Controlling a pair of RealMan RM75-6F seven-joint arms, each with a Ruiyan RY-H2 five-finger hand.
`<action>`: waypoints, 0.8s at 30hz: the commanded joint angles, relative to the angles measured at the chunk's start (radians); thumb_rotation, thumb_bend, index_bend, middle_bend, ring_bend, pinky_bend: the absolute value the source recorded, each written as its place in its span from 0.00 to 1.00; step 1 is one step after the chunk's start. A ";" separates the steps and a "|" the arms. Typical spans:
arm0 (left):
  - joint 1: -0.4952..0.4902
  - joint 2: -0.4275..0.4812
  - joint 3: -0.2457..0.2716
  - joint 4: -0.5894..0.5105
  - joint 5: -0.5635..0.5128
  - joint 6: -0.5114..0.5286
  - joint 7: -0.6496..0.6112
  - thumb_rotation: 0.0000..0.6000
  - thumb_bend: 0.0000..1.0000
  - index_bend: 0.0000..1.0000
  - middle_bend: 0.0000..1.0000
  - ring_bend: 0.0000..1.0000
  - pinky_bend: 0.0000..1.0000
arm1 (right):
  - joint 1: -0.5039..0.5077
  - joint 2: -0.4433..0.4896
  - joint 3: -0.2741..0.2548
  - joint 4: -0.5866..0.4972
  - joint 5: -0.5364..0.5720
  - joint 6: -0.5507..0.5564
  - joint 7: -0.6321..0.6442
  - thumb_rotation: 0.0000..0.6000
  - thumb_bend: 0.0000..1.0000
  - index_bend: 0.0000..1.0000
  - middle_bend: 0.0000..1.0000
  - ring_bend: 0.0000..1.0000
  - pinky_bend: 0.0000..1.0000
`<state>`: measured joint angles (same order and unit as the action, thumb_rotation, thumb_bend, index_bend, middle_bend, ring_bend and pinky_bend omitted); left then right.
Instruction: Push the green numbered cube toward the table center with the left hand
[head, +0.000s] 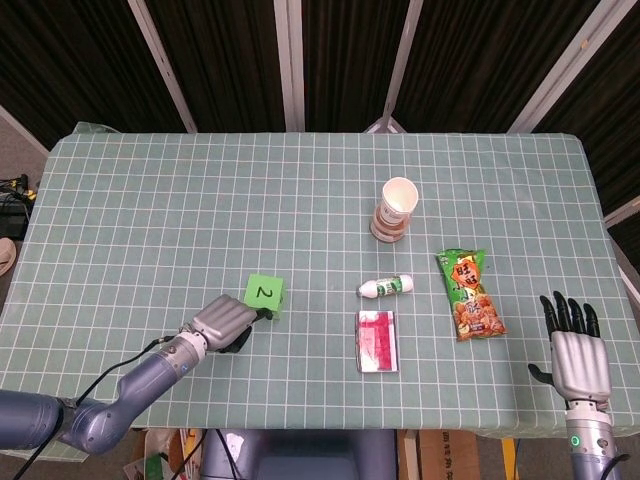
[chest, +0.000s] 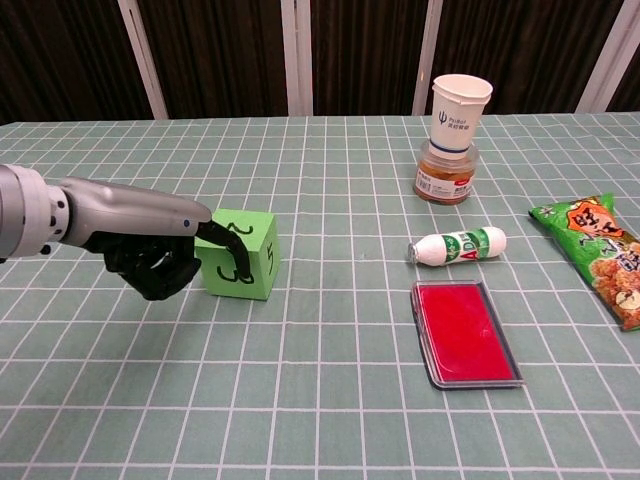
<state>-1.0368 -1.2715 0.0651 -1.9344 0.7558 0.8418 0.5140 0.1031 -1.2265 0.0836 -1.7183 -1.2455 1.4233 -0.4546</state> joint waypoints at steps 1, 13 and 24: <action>-0.011 -0.011 -0.013 0.024 -0.025 -0.001 0.002 1.00 1.00 0.23 0.85 0.69 0.72 | 0.000 -0.001 0.000 0.000 0.002 -0.001 -0.002 1.00 0.05 0.07 0.00 0.03 0.00; -0.023 -0.009 -0.028 0.045 -0.060 -0.031 -0.019 1.00 1.00 0.24 0.85 0.69 0.72 | 0.002 0.000 0.000 -0.003 0.011 -0.005 -0.003 1.00 0.05 0.07 0.00 0.03 0.00; -0.015 0.103 -0.029 -0.039 0.002 -0.112 -0.102 1.00 1.00 0.25 0.85 0.69 0.72 | 0.003 -0.003 -0.001 -0.006 0.012 -0.001 -0.014 1.00 0.04 0.07 0.00 0.03 0.00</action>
<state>-1.0541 -1.1883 0.0365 -1.9584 0.7473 0.7438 0.4279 0.1057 -1.2296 0.0826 -1.7245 -1.2341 1.4224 -0.4682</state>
